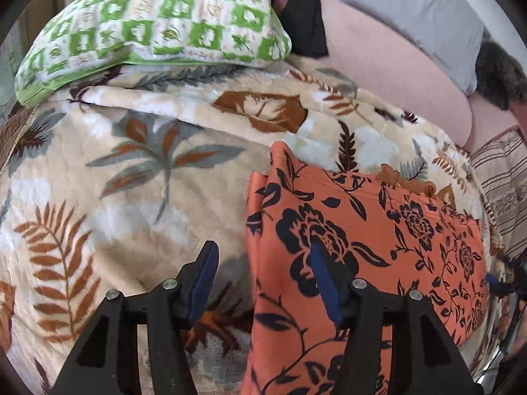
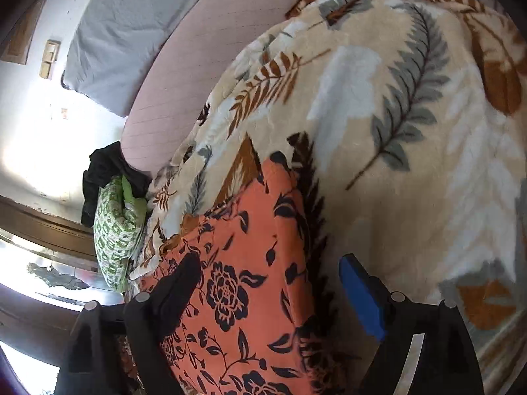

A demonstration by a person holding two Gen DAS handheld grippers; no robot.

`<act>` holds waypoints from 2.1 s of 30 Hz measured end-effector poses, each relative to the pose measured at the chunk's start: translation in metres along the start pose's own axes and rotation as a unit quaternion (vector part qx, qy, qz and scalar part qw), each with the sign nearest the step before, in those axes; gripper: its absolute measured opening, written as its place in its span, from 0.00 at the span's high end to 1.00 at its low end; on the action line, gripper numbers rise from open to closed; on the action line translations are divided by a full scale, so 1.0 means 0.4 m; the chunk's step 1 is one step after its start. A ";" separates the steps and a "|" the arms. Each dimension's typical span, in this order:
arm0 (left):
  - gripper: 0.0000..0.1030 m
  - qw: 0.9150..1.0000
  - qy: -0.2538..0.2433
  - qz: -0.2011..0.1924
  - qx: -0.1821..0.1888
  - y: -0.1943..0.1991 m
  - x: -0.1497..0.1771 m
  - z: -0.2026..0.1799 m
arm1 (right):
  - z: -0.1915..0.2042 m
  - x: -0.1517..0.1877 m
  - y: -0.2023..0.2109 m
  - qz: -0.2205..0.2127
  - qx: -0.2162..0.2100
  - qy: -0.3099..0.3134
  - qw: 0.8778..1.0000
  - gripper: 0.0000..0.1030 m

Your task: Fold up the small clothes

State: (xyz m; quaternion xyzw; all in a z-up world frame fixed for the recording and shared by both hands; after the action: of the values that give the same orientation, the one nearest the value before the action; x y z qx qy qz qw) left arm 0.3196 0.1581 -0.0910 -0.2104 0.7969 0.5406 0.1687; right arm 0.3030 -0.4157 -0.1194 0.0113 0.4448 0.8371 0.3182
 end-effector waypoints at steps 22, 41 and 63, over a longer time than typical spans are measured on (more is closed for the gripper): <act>0.88 0.997 0.007 -0.009 0.070 0.214 0.192 -0.120 | 0.105 0.201 0.116 0.038 0.022 0.135 0.990 0.88; 0.34 0.999 -0.037 0.006 0.005 0.215 0.291 -0.050 | -0.077 0.235 0.182 0.001 0.060 0.085 0.995 0.19; 0.98 0.999 -0.015 -0.034 -0.031 0.045 0.087 -0.011 | 0.096 0.090 -0.014 -0.025 0.240 0.272 0.932 0.91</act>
State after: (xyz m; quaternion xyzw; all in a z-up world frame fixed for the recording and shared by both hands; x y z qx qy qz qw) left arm 0.2802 0.1548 -0.0925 -0.2344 0.7696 0.5621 0.1921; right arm 0.2890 -0.3656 -0.1100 -0.1517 0.7021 0.6683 0.1933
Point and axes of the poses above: each gripper's, at about its wrist camera, not at the fingertips, and y roughly against the way its jaws point, z to its left, x to its underside, the point moved 3 cm from there along -y, roughly the way its jaws point, and after that the axes turned 9 degrees about x, right-handed, at the moved point
